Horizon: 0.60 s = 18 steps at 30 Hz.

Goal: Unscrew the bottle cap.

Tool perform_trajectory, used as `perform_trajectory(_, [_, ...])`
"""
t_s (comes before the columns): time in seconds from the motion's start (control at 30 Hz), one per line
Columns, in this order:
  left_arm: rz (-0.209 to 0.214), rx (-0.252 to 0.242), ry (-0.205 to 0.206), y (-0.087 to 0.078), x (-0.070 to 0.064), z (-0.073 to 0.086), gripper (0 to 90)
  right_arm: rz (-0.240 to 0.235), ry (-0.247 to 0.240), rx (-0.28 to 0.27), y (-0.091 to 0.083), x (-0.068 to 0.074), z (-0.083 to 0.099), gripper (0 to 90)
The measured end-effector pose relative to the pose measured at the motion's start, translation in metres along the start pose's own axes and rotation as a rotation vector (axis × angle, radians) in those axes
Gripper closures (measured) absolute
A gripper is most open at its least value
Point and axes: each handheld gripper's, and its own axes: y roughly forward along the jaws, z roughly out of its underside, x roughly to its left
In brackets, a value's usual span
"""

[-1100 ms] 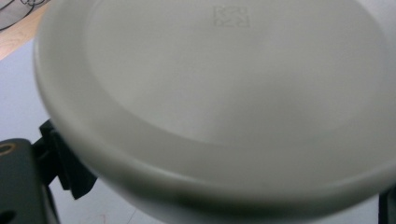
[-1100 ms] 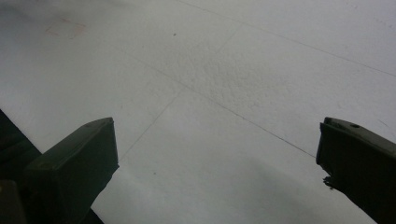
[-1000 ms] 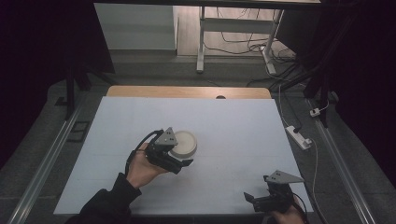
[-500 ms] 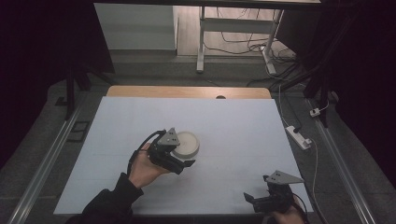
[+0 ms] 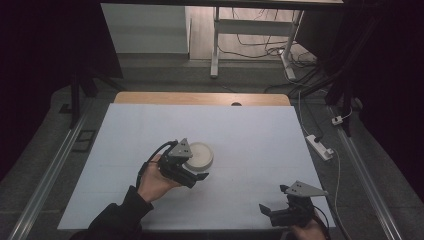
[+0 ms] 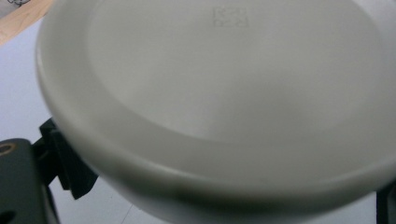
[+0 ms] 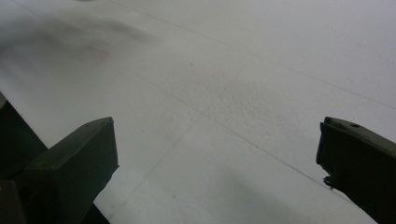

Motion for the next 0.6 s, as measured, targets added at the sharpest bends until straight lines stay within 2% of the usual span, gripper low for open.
perform_trajectory(0.27, [0.010, -0.001, 0.005, 0.000, -0.001, -0.001, 7.0, -0.054, -0.044, -0.051, 0.000, 0.015, -0.017, 0.0])
perform_trajectory(0.53, [0.010, -0.011, 0.016, -0.003, -0.004, -0.003, 7.1, -0.124, -0.026, -0.099, 0.003, 0.023, -0.028, 0.0])
perform_trajectory(0.6, [0.011, -0.015, 0.013, -0.003, -0.005, -0.003, 7.0, -0.140, -0.046, -0.114, 0.004, 0.027, -0.031, 0.0])
